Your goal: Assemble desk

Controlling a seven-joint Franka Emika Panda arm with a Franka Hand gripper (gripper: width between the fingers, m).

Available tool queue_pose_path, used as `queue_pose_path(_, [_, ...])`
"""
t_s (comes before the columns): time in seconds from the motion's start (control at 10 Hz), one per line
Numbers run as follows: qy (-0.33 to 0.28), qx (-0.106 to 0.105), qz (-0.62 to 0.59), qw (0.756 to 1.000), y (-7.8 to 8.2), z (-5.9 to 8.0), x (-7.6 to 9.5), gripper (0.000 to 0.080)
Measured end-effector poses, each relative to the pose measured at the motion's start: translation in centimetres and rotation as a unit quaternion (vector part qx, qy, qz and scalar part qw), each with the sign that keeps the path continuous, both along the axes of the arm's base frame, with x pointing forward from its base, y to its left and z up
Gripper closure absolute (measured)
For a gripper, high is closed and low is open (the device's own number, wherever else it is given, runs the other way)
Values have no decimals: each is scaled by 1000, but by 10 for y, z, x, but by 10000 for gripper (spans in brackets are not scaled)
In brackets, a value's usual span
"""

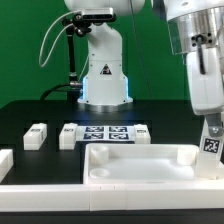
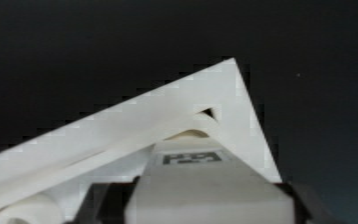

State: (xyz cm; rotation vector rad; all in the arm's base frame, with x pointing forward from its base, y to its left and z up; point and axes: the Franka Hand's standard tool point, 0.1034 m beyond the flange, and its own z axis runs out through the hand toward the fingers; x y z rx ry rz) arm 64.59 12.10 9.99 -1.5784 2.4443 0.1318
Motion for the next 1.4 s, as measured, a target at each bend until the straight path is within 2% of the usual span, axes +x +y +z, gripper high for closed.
queue_pose_path(0.1, [-1,7,-13,1000,0,0,1,506])
queue_pose_path(0.2, [-2,8,-5,1000,2,0,0,424])
queue_pose_path(0.3, [-3,7,1,1000,2,-1,0,424])
queue_pose_path(0.5, [-5,6,9,1000,3,-1,0,179])
queue_pose_path(0.7, [-13,0,48,999,3,-1,0,159])
queue_pose_path(0.8, [-40,-17,162,986,0,1,1,159])
queue_pose_path(0.9, [-46,-27,266,963,0,2,-3,151])
queue_pose_path(1.0, [-45,-25,342,938,3,3,-7,150])
queue_pose_path(1.3, [-70,-40,423,902,1,2,-6,150])
queue_pose_path(1.4, [-78,-46,471,877,0,1,-6,150])
